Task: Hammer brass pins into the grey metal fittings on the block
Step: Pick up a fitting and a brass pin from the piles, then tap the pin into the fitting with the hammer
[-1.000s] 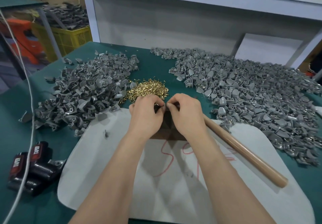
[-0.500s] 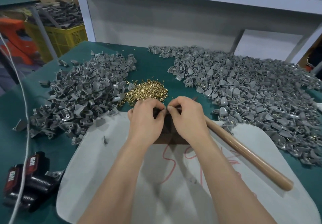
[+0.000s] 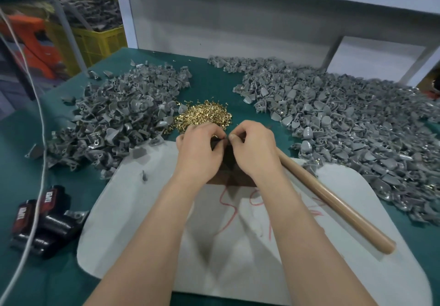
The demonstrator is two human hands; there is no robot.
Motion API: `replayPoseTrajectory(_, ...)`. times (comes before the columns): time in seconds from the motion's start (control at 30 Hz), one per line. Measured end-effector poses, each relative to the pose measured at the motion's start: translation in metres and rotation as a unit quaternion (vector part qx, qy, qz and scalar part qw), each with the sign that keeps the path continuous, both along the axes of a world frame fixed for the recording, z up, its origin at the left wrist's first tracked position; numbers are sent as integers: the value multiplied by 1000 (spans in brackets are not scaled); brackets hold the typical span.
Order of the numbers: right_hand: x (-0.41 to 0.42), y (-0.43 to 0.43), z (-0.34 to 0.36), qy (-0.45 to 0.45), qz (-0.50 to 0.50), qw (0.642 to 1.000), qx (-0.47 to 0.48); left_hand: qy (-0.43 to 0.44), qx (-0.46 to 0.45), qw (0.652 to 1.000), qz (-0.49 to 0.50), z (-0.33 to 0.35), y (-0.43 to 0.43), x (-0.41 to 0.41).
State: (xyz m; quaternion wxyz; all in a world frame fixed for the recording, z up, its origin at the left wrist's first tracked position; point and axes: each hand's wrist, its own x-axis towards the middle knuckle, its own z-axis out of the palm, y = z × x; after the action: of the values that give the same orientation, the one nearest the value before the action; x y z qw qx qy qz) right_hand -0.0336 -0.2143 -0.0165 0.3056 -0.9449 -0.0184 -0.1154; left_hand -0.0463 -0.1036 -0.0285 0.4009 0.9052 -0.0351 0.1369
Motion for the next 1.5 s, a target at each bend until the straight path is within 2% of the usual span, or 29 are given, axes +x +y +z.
replayPoseTrajectory(0.23,0,-16,1,-1,23,995,99,13,6,1000,20,2,-1,-4)
replayPoseTrajectory(0.5,-2,-9,-3,-22,3,996,83,15,4,1000,19,1,0,-2)
replayPoseTrajectory(0.8,-5,6,-6,-55,-19,998,-36,15,16,1000,23,-3,-1,0)
replayPoseTrajectory(0.93,-8,-16,1,-58,-35,997,32,25,0,1000,17,1,0,-4)
replayPoseTrajectory(1.0,-7,-44,3,-8,-106,994,-7,32,-16,999,-3,3,2,-4)
replayPoseTrajectory(1.07,-6,-66,0,111,-164,972,-125,38,-22,999,-24,5,3,-5)
replayPoseTrajectory(1.1,-5,-71,-3,157,-169,959,-164,39,-16,999,-31,6,4,-5)
replayPoseTrajectory(1.17,-3,-71,-6,183,-161,951,-189,41,-1,998,-38,9,5,-6)
replayPoseTrajectory(1.3,-1,-74,-1,141,-158,964,-162,39,15,998,-40,9,6,-6)
replayPoseTrajectory(1.4,-7,-78,11,94,-145,981,-90,35,24,998,-40,9,6,-6)
replayPoseTrajectory(1.5,-18,-80,26,61,-88,994,-16,30,40,998,-29,8,4,-5)
